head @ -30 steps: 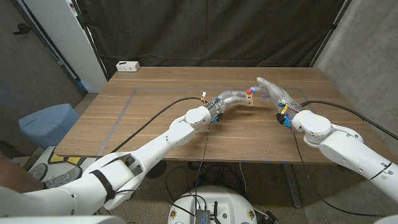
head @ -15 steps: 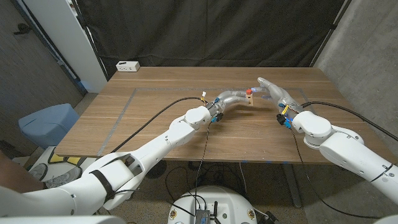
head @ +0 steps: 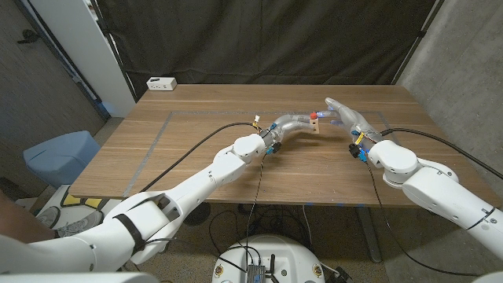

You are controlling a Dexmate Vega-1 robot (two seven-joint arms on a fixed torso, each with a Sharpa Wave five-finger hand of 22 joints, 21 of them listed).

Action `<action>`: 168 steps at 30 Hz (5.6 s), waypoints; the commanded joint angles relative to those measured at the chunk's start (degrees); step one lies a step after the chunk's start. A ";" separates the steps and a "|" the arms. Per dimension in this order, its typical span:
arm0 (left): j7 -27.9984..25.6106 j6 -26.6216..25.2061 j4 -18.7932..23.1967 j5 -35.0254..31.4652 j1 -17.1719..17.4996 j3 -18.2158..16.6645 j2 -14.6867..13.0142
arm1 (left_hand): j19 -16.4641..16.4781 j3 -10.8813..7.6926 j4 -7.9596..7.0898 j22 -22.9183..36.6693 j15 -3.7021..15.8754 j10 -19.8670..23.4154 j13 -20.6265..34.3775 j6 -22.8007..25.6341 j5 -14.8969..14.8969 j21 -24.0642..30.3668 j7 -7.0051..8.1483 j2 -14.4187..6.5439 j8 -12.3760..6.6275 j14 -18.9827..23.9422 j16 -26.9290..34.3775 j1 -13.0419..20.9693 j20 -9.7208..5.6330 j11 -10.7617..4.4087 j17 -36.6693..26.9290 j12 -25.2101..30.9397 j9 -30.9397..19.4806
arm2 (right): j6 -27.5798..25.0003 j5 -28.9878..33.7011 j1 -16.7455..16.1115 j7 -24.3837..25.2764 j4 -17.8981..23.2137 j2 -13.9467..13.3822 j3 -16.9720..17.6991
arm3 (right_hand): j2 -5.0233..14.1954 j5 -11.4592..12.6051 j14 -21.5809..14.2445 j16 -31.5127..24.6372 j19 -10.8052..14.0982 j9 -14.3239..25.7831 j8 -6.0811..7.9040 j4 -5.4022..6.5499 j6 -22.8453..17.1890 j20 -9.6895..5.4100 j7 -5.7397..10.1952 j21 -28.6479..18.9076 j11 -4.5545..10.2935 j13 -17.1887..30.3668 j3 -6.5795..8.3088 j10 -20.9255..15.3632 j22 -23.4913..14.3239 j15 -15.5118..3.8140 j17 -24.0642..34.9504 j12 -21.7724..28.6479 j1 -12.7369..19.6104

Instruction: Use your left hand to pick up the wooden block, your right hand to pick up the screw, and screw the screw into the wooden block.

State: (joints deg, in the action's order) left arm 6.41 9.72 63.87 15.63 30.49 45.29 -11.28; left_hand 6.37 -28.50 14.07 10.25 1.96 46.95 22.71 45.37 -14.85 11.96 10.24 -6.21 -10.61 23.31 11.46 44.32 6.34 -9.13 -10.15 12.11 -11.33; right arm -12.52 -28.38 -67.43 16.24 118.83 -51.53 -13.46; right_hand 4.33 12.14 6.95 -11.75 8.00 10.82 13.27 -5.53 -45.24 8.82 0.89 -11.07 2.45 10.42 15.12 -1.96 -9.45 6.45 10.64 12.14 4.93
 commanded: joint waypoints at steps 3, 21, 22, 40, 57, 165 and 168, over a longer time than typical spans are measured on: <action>0.80 0.79 -1.74 0.33 -0.72 -0.21 0.33 | 0.46 -5.09 -5.11 0.35 -0.34 0.40 0.28 5.13 -0.37 0.16 -4.33 -3.57 -0.57 0.18 0.31 -2.60 0.09 0.08 -0.14 0.28 -0.09 | -0.88 0.23 0.51 0.51 0.31 0.47 -0.56 | 0.17 0.46 -0.91 -0.44 0.60 0.04 0.66 -0.03 -1.71 0.00 -0.42 -0.30 0.18 -0.04 0.42 -1.02 -0.26 0.18 0.20 0.30 0.41; 1.10 1.02 -1.76 0.56 -0.65 -0.50 -0.05 | 0.45 -5.09 -5.12 0.35 -0.37 0.43 0.29 5.20 -0.37 0.15 -4.35 -3.54 -0.61 0.19 0.30 -2.61 0.07 0.03 -0.13 0.30 -0.09 | -0.33 0.34 0.27 1.09 0.60 1.05 -0.61 | 0.23 0.43 -2.29 -0.52 1.41 -0.03 1.40 -0.16 -6.26 0.06 -0.81 -0.25 0.36 -0.05 0.62 -3.74 -0.25 -0.16 0.17 0.41 0.62; 1.08 1.01 -1.69 0.54 -0.62 -0.50 -0.09 | 0.45 -5.09 -5.12 0.35 -0.35 0.38 0.29 5.20 -0.38 0.15 -4.35 -3.56 -0.60 0.19 0.31 -2.60 0.06 0.01 -0.13 0.28 -0.09 | -0.30 0.36 0.18 1.21 0.65 1.08 -0.54 | 0.24 0.43 -2.34 -0.52 1.44 -0.03 1.40 -0.17 -6.32 0.05 -0.88 -0.25 0.35 -0.05 0.63 -3.79 -0.25 -0.18 0.17 0.40 0.63; 0.55 0.50 -0.03 -0.54 -0.42 -0.21 -1.09 | 0.44 -5.10 -5.14 0.35 -0.40 0.32 0.26 5.12 -0.38 0.15 -4.36 -3.55 -0.58 0.15 0.28 -2.63 0.13 0.04 -0.14 0.25 -0.08 | -0.54 1.82 -0.28 3.73 0.86 2.06 0.03 | 0.17 0.39 -3.64 -0.47 3.36 -0.03 -0.88 -0.48 -3.11 1.01 -0.28 -0.38 -1.07 -0.02 0.89 -3.66 -0.15 -0.23 0.12 -0.52 1.05; -0.65 -0.56 2.00 -3.22 -0.63 0.63 -2.49 | 0.44 -5.08 -5.06 0.35 -0.37 0.33 0.22 5.17 -0.38 0.14 -4.38 -3.51 -0.60 0.12 0.28 -2.55 0.13 0.00 -0.13 0.23 -0.08 | -0.94 2.07 1.44 2.54 -0.28 2.47 -0.94 | -0.30 0.31 -3.39 -0.04 4.15 0.05 -2.65 -0.65 1.00 1.17 0.39 -0.14 -1.09 0.03 0.81 -1.92 -0.09 0.24 0.17 -1.40 1.03; -2.77 -0.57 4.18 -5.48 0.33 0.18 -4.48 | 0.52 -4.65 -4.94 0.34 -0.18 0.45 0.14 5.24 -0.27 0.14 -4.31 -3.22 -0.65 0.33 0.26 -2.58 -0.01 -0.12 -0.08 0.26 -0.06 | -0.83 1.73 4.43 1.99 -2.33 4.17 -4.30 | -0.29 0.34 -4.01 -0.01 4.17 0.23 -0.36 -0.58 -3.01 0.85 -0.49 0.19 -0.36 0.05 1.00 -3.29 -0.17 -0.04 0.23 -0.64 0.58; -2.70 -0.48 4.02 -5.51 0.22 0.22 -4.42 | 0.52 -4.65 -4.93 0.34 -0.18 0.52 0.15 5.19 -0.28 0.14 -4.08 -3.20 -0.63 0.36 0.26 -2.58 -0.04 -0.12 -0.07 0.29 -0.06 | -0.86 1.77 4.38 2.06 -2.24 4.14 -4.24 | -0.28 0.34 -4.05 -0.01 4.19 0.23 -0.35 -0.58 -3.13 0.85 -0.53 0.19 -0.39 0.05 1.02 -3.39 -0.17 -0.04 0.23 -0.62 0.60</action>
State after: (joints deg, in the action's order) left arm 3.61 9.19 67.97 10.23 30.78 45.50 -15.64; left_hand 6.37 -28.50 14.08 10.25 1.76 46.81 22.70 45.37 -14.85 11.96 10.24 -6.21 -10.60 23.11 11.46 44.32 6.34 -9.25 -10.15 12.08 -11.04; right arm -13.20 -26.55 -62.38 17.69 116.01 -47.22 -18.15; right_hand 4.39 12.14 3.16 -11.40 11.69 10.82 12.56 -6.08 -47.91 9.83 0.31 -10.57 2.04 10.42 15.67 -4.82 -9.46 6.14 10.79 11.26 5.46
